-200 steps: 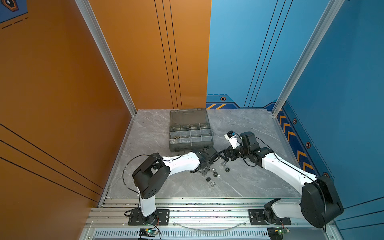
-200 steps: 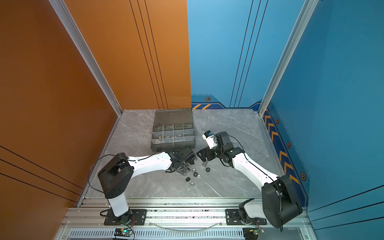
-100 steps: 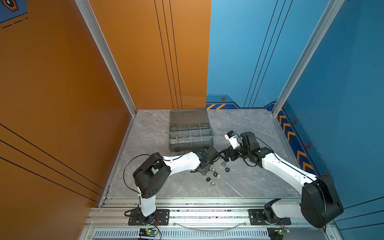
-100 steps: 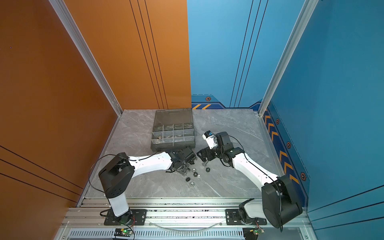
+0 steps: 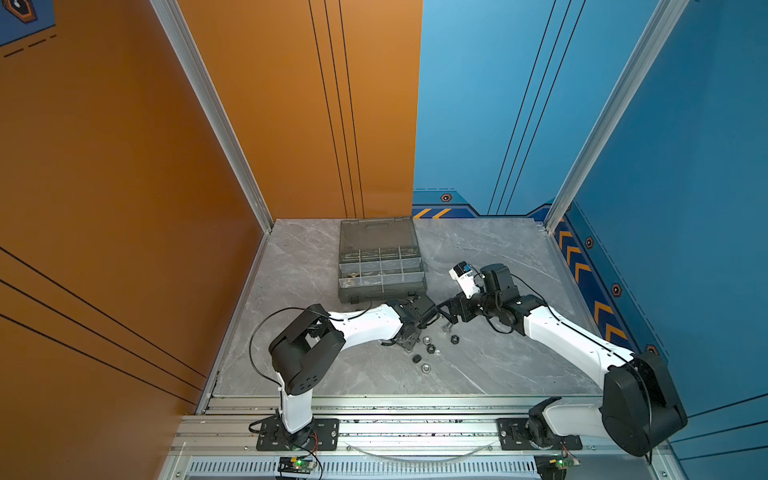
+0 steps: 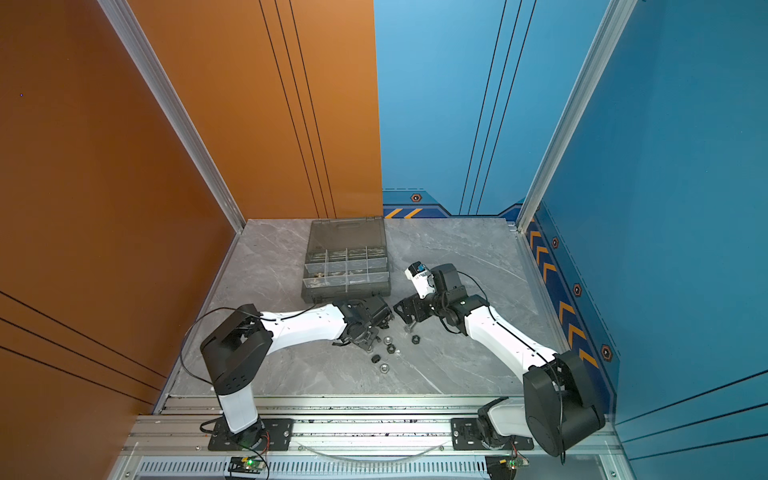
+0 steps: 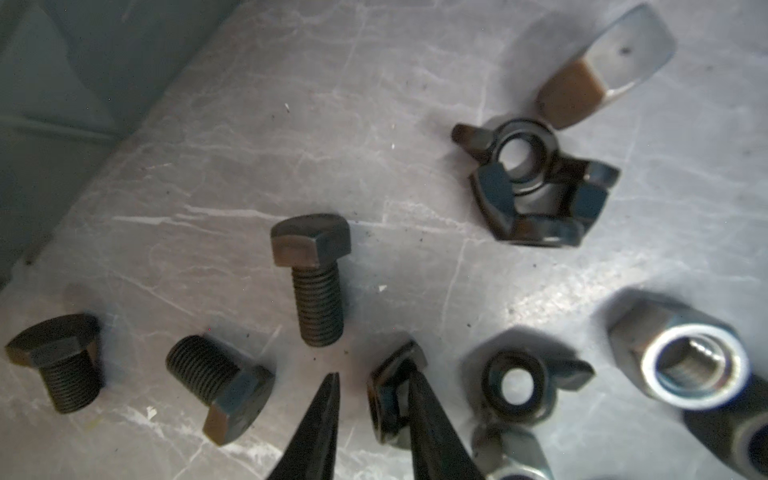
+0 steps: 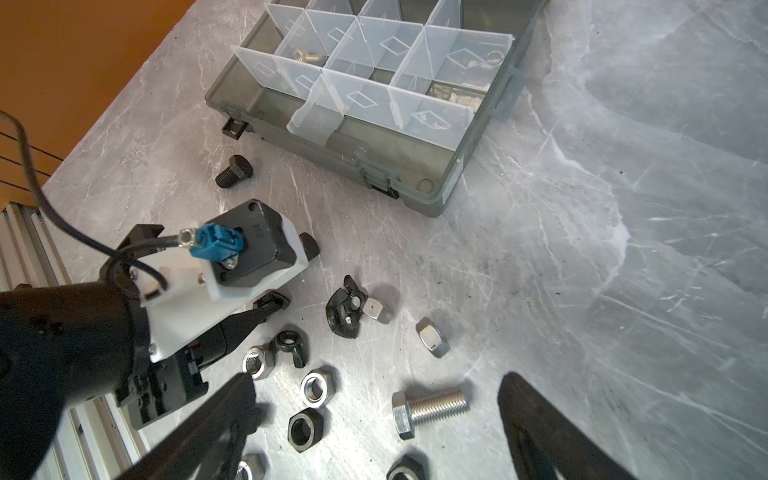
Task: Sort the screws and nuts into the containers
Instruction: 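Lower the left gripper onto a black wing nut and close it, then lift the black wing nut with the left gripper over the organizer box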
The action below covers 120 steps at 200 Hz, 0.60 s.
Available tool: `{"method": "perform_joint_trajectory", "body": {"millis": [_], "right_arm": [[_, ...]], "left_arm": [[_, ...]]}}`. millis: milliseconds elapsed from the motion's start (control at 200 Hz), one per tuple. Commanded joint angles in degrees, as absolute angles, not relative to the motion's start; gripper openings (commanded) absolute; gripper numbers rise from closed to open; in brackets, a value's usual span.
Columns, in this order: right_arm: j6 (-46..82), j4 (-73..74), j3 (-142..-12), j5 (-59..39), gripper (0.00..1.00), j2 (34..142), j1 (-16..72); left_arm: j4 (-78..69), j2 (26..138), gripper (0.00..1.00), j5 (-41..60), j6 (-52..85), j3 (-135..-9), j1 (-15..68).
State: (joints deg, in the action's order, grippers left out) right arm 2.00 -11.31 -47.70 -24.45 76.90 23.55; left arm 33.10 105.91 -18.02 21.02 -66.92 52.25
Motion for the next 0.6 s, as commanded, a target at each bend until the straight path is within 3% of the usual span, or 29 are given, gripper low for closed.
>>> {"method": "perform_joint_trajectory", "body": {"millis": [0,335,420,461,596], "right_arm": [[2.86,-10.24,-46.80,-25.47,0.94,75.49,23.20],[2.90,-10.03,-46.82,-25.73,0.94,75.52,23.12],[2.99,-9.94,-46.92,-25.92,0.94,75.64,23.10],[2.99,-10.06,-47.01,-25.99,0.94,75.66,23.10],[3.23,-10.15,-47.50,-26.84,0.94,75.53,22.96]], "left_arm": [[34.95,107.28,0.30,-18.13,21.97,-68.12,52.84],[35.59,107.69,0.20,-18.15,22.32,-68.78,52.92],[35.60,107.70,0.12,-17.95,22.46,-68.80,52.91],[35.89,107.88,0.00,-18.09,23.01,-68.94,52.71],[36.29,106.68,0.00,-18.18,24.43,-69.00,52.13]]}}
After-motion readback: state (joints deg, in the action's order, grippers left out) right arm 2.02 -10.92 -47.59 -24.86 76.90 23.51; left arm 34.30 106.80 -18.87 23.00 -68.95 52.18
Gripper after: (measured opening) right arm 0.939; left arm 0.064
